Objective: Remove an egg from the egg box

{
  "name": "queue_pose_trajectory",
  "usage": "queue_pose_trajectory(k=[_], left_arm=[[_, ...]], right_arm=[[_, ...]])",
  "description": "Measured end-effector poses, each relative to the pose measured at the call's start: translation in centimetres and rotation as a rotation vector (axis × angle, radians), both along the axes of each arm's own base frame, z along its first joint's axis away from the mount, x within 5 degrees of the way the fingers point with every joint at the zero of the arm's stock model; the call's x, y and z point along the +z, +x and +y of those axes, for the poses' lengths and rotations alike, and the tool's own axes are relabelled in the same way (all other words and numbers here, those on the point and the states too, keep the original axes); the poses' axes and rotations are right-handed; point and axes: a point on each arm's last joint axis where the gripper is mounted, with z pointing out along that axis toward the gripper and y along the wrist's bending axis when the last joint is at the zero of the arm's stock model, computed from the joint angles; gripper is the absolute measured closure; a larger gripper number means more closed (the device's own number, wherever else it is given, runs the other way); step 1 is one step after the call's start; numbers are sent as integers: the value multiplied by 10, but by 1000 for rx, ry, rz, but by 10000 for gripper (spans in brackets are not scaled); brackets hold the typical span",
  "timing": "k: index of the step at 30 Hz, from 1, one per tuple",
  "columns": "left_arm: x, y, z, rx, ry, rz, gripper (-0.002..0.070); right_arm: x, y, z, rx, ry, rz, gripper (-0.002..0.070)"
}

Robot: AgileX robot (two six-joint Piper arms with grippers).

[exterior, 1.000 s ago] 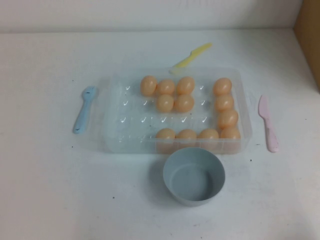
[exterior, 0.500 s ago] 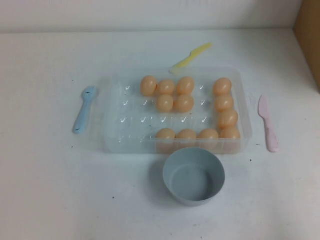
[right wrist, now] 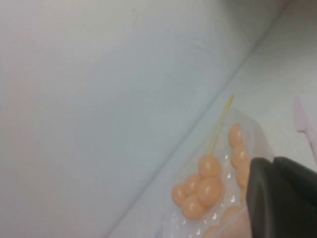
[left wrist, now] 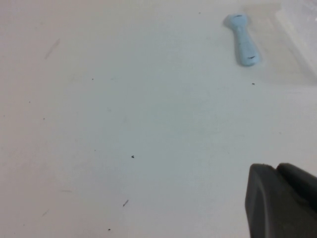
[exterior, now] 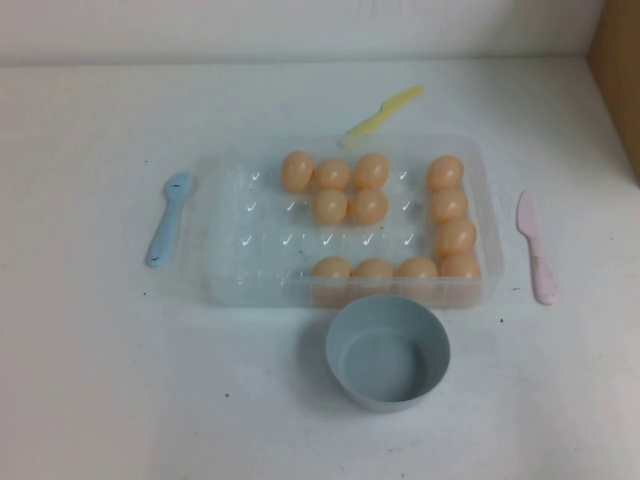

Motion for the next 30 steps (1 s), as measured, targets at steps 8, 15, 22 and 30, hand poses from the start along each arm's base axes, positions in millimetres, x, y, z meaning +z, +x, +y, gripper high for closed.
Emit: queue_pose_trajectory(k=[8,15,22,30], left_arm=[[0,0,0,0,0,0,679],[0,0,0,0,0,0,679],[0,0,0,0,0,0,680],[0,0,0,0,0,0,679]], right_arm=[[-1,-1,4,34,-281,-55,694],[-4,2,14,161,-457,-13,694],[44,36,28,419,-762,144,694],[77,96,40,737,-933,330,694]])
